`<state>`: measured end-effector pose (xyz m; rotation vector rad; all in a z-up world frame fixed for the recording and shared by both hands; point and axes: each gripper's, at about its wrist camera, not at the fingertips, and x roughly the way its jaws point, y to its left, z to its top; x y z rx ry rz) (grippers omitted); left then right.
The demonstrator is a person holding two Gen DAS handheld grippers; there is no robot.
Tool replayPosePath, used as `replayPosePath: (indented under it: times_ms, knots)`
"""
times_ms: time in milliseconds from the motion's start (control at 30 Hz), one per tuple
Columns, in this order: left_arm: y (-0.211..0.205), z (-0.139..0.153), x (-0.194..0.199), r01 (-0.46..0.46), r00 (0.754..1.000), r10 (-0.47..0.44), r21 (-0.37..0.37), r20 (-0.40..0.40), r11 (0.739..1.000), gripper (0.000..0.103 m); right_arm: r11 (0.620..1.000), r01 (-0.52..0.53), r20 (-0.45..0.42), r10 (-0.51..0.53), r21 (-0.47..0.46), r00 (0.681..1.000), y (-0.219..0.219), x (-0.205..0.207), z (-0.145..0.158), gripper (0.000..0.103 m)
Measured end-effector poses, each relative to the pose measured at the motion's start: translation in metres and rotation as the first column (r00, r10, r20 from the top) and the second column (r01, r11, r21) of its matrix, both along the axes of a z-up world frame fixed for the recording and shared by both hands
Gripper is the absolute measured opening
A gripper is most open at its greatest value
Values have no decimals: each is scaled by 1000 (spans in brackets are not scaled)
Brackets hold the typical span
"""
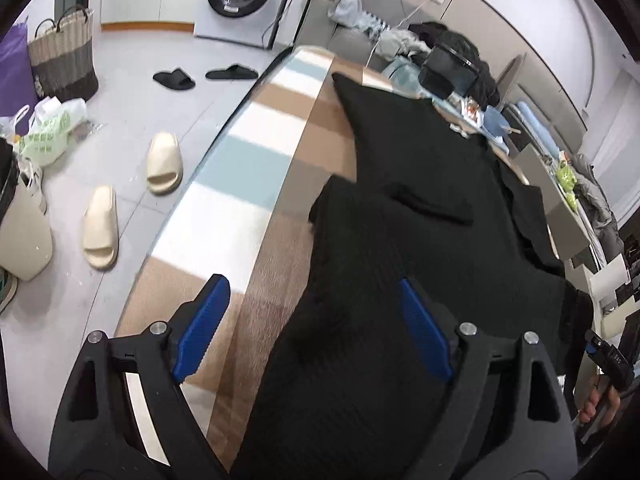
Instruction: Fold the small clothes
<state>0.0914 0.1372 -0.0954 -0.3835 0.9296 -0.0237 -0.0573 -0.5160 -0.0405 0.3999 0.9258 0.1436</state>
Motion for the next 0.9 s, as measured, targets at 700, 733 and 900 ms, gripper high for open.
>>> replayPosePath:
  times_ms: [700,733,900]
  knots:
    - [70,42,-166,-90,991,76,130,110,987,84,999,40,-12,-41,-8,999,-3,-10,-4,74]
    - [59,43,-159,-55,991,36,153,127,987,84,999,37,-13,-37,-5,999,-1,-9,-4,74]
    - [5,47,-126,52,969,-127,327,213,944,84,999,31,-1,-31,-16,1000,7,-13,2,74]
